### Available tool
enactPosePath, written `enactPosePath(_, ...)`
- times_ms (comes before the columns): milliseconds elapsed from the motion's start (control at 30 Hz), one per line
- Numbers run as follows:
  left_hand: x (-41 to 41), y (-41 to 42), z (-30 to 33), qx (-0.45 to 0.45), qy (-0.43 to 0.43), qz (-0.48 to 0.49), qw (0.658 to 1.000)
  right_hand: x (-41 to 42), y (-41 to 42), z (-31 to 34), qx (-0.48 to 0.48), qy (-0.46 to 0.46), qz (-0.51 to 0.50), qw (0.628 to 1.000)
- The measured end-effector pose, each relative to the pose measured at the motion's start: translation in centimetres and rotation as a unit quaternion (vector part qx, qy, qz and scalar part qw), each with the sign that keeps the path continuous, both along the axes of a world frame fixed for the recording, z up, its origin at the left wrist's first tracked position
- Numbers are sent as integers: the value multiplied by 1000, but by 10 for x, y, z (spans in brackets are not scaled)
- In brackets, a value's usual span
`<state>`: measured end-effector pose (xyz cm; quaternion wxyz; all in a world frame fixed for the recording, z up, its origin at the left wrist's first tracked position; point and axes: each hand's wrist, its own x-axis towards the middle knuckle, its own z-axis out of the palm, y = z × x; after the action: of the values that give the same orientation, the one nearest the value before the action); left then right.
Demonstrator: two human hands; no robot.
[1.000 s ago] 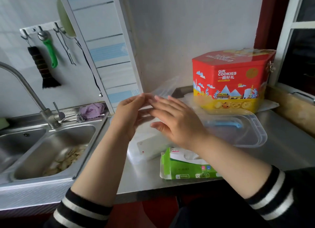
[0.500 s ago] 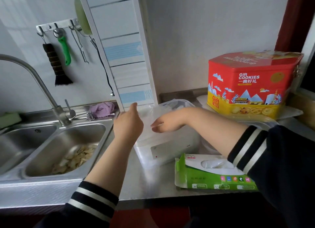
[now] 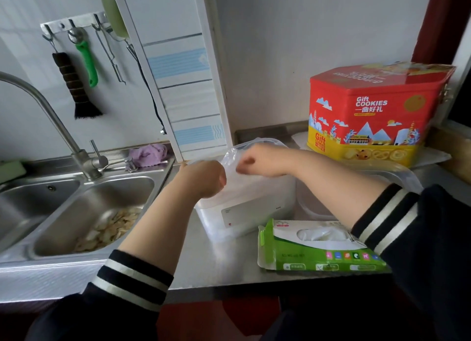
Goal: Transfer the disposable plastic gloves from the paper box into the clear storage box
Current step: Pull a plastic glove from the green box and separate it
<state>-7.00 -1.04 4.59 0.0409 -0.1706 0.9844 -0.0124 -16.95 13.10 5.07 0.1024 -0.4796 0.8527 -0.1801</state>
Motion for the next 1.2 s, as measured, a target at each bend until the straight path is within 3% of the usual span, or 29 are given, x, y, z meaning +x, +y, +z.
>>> enactPosePath(100, 6, 6, 3, -8, 101, -3, 995, -4, 27, -1, -242, -36, -48, 968)
enactPosePath(200, 18, 28, 6, -51, 221, -27, 974, 8, 62, -4, -375, -58, -65, 923)
enactPosePath(267, 27, 47, 7, -45, 303, -56, 950, 17, 83, -8, -384, -79, -71, 917)
enactPosePath(367, 36, 88, -4, 90, 390, -129, 907, 27, 114, -23, -282, -123, -81, 948)
enactPosePath(500, 34, 119, -42, 246, 311, -197, 897, 34, 133, -58, -54, -75, -110, 990)
enactPosePath(567, 29, 124, -64, 306, 248, -194, 898, 39, 135, -73, -8, -46, -116, 992)
enactPosePath(667, 23, 126, -96, 358, 200, -166, 896, 44, 138, -93, -33, -4, -115, 993)
enactPosePath(800, 21, 123, -119, 380, 167, -145, 898, 43, 141, -110, -133, -49, -147, 979)
enactPosePath(967, 25, 130, -130, 344, 224, -142, 901, 47, 143, -120, -202, -38, -159, 966)
enactPosePath(1200, 24, 131, -138, 358, 247, -123, 892, 52, 137, -111, -208, -68, -216, 952)
